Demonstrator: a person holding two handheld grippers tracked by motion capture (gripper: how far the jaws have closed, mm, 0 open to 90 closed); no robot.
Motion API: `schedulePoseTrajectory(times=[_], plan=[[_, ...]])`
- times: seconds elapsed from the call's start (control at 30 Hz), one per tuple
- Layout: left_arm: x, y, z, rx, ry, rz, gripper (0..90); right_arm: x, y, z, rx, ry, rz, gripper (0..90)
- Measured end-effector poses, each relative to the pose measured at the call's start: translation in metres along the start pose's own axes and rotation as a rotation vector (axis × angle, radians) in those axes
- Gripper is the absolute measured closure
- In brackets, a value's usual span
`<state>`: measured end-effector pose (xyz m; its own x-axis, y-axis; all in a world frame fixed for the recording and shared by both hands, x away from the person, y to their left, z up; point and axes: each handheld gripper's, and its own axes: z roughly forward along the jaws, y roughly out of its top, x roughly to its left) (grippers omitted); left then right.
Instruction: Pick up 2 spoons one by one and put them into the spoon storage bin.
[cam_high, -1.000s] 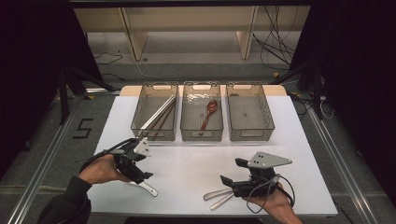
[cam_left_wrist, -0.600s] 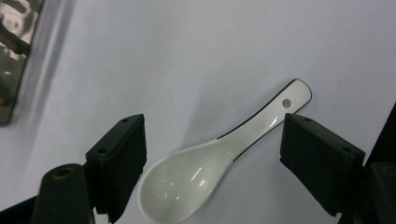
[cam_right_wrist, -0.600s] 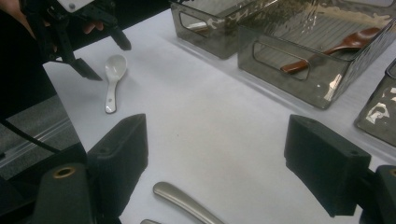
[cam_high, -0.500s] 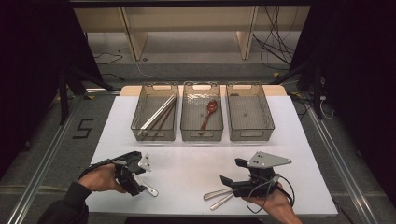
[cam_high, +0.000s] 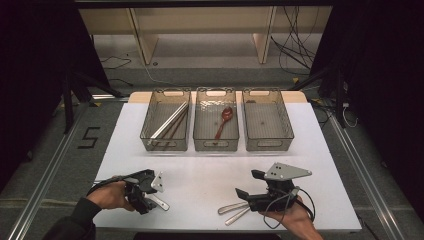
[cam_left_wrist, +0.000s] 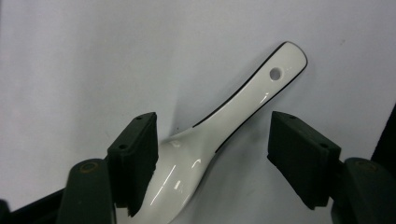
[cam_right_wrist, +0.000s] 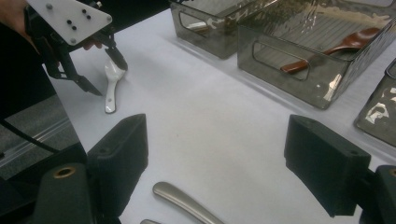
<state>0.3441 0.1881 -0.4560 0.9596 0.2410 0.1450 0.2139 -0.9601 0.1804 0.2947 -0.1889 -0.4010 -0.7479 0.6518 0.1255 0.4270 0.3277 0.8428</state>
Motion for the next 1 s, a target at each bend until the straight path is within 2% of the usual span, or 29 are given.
schedulePoseTrajectory(times=[0.17,0.33,0.6,0.83,1.0], plan=[[0.0,0.0,0.004,0.006,0.012,0.007,44.3,0.0,0.0,0.0,0.0,0.0,0.0,22.7],[0.004,0.0,0.005,-0.017,0.033,-0.04,57.5,0.0,0.0,0.0,0.002,0.001,0.0,22.7],[0.007,0.001,0.004,-0.053,0.068,-0.034,72.4,0.0,0.0,0.001,0.003,0.001,0.001,22.7],[0.011,0.002,0.003,-0.06,0.079,-0.032,80.8,0.0,0.0,0.001,0.004,0.0,0.0,22.7],[0.015,0.004,0.003,-0.058,0.067,-0.039,82.2,0.001,0.0,0.001,0.007,0.001,0.0,22.7]])
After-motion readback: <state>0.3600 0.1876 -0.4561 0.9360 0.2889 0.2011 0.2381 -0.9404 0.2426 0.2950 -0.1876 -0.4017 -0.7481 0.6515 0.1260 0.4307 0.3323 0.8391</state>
